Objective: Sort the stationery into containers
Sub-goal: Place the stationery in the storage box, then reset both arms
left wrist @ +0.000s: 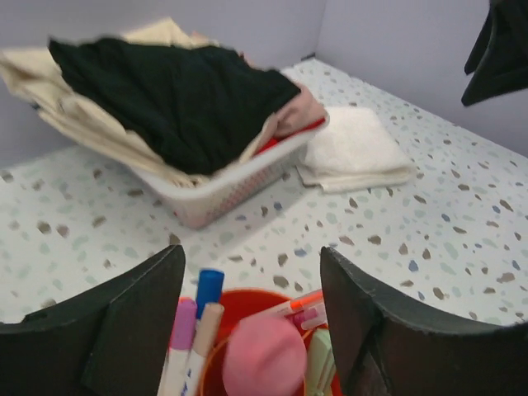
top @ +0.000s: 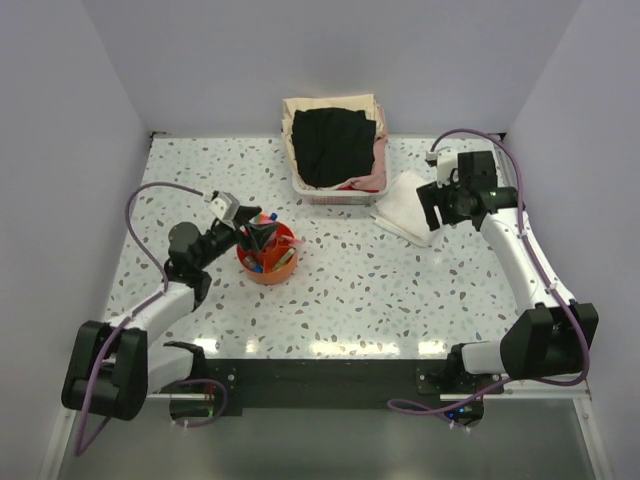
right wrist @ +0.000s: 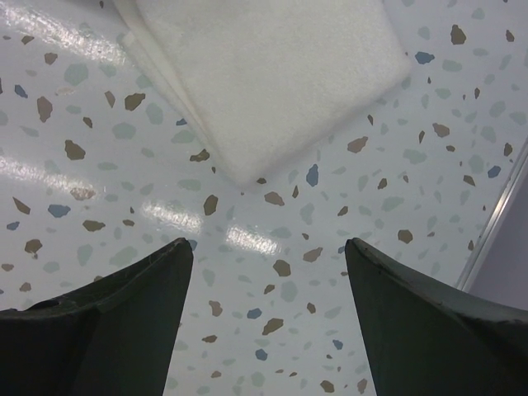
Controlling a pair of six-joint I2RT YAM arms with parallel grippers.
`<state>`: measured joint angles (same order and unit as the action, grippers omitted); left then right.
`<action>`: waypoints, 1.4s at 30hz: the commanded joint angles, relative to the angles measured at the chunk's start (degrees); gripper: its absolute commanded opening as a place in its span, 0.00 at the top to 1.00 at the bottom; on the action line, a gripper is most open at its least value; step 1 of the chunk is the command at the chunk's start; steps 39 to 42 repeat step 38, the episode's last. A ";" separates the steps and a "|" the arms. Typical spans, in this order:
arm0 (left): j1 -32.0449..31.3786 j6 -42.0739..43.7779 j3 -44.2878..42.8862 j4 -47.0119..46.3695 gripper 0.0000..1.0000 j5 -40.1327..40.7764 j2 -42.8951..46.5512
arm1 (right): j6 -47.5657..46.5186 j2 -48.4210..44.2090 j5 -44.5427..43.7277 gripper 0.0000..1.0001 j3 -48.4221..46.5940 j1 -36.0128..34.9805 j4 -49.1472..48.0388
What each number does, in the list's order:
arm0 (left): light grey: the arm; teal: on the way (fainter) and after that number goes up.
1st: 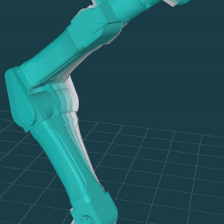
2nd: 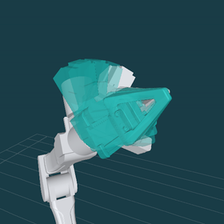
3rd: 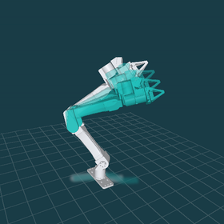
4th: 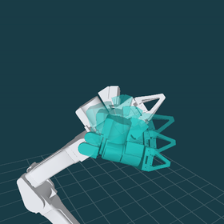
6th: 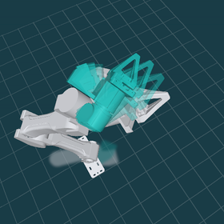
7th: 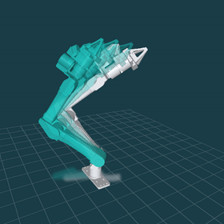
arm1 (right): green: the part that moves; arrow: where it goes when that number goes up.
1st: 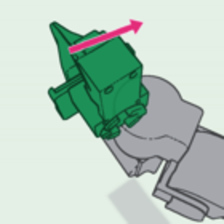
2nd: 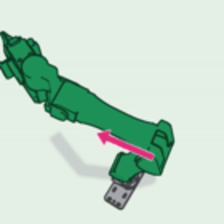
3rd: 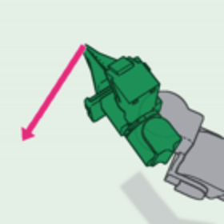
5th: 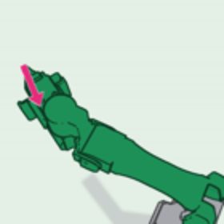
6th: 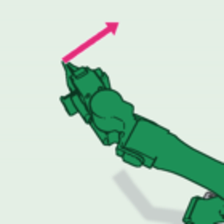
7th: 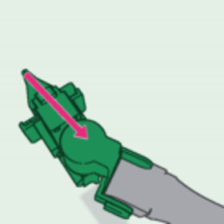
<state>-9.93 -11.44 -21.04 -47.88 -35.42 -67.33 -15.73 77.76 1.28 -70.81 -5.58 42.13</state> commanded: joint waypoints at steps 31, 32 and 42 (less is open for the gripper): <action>18.52 23.57 -24.74 47.34 0.00 30.79 7.49 | 11.95 -12.19 -6.20 0.01 3.22 -8.48 3.49; 19.50 24.18 -26.84 47.79 0.00 29.37 6.78 | 12.03 -12.10 -5.94 0.01 3.48 -8.48 2.96; 20.48 26.65 -31.34 50.51 0.00 24.44 3.35 | 11.42 -10.00 -4.79 0.01 3.40 -8.39 -0.91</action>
